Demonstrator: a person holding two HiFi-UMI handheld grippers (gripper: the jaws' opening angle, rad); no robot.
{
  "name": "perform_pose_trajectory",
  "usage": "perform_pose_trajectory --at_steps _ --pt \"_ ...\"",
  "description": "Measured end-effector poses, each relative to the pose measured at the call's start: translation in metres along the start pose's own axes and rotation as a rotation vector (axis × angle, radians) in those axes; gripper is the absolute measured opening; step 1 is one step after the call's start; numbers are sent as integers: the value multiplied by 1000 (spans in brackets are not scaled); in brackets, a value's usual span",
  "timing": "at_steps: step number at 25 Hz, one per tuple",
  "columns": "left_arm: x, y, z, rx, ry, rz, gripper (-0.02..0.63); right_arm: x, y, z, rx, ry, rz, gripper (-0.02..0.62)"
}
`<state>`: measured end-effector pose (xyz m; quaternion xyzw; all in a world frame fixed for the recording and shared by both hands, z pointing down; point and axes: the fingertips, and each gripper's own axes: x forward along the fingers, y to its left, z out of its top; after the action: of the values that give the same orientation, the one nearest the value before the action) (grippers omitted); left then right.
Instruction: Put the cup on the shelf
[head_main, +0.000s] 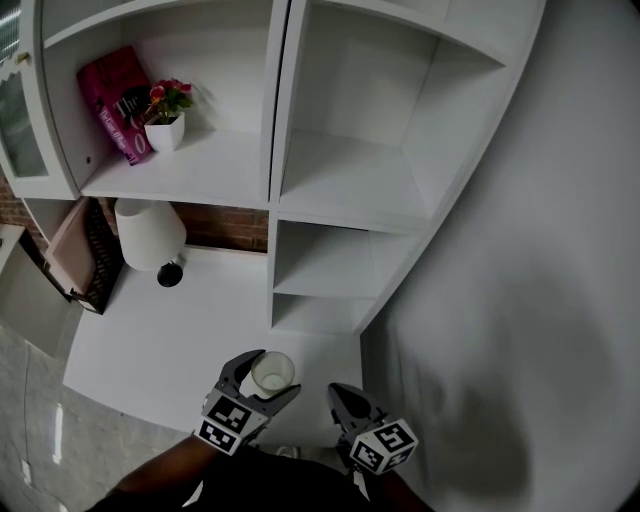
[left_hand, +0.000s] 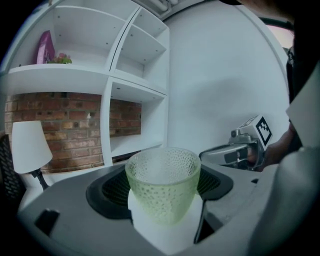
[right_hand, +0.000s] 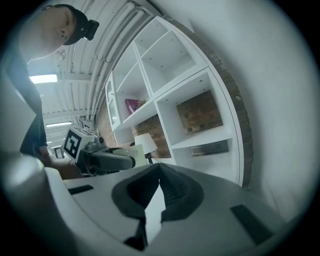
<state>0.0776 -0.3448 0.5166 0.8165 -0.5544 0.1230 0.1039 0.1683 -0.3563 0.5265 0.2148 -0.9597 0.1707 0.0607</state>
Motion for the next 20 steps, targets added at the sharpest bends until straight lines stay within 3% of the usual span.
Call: perform_pose_trajectory --at_steps 12,20 --pt "71 33 70 58 -70 49 385 -10 -4 -4 11 3 5 5" --pt "122 50 94 75 -62 64 385 -10 1 -11 16 15 18 5"
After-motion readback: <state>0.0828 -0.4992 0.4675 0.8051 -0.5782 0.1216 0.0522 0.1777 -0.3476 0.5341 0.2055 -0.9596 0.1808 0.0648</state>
